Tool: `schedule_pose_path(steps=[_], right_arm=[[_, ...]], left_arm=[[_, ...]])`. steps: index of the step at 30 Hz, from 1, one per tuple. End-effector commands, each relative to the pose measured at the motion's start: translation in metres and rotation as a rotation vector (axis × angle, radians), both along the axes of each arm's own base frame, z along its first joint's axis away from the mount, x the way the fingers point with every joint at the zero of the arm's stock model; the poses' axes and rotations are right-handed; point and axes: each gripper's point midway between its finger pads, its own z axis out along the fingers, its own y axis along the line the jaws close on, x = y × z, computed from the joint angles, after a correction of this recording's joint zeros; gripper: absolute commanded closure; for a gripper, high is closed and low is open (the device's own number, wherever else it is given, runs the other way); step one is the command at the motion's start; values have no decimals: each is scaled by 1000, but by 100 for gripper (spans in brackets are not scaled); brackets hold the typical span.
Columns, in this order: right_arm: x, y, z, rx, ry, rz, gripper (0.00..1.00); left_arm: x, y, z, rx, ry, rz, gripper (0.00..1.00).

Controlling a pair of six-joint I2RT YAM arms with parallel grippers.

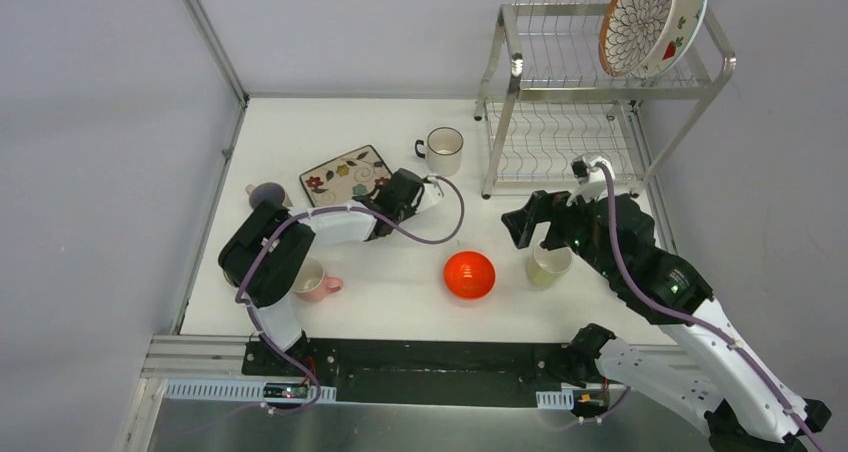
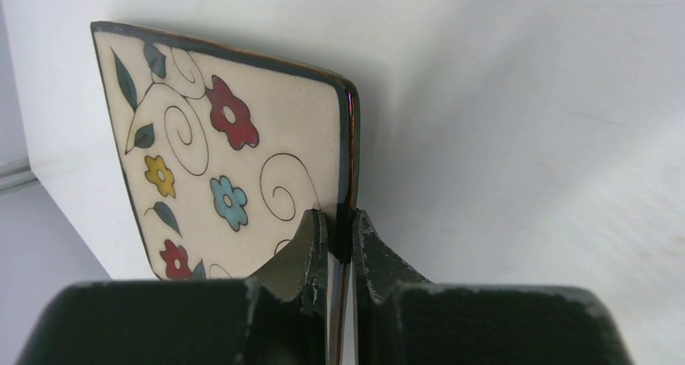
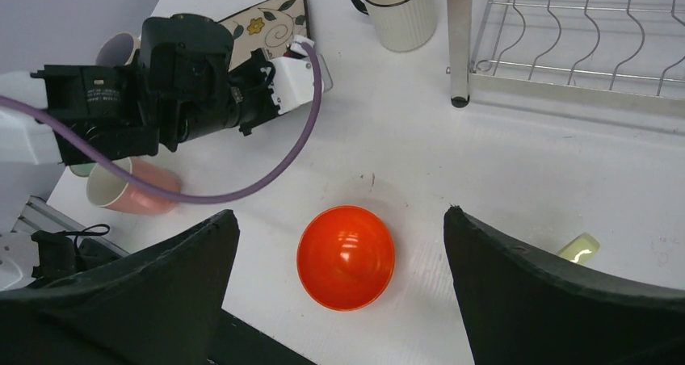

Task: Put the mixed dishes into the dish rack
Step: Move the plate to the center of the board.

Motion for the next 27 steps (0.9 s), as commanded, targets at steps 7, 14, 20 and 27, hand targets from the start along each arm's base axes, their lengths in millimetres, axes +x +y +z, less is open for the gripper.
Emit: schedule_pose_path(steps=[7, 14, 20, 27], right_arm=[[7, 0, 5, 31, -16, -42, 0], [6, 9, 3, 55, -13, -5, 0], [6, 12, -1, 52, 8, -1, 0], [4, 12, -4, 66, 23, -5, 0]], left_arm=[[-61, -39, -3, -147, 105, 23, 100], [-90, -48, -12, -127, 164, 20, 100], [-88, -46, -8, -138, 147, 59, 80], [-87, -51, 9, -205, 133, 82, 41]])
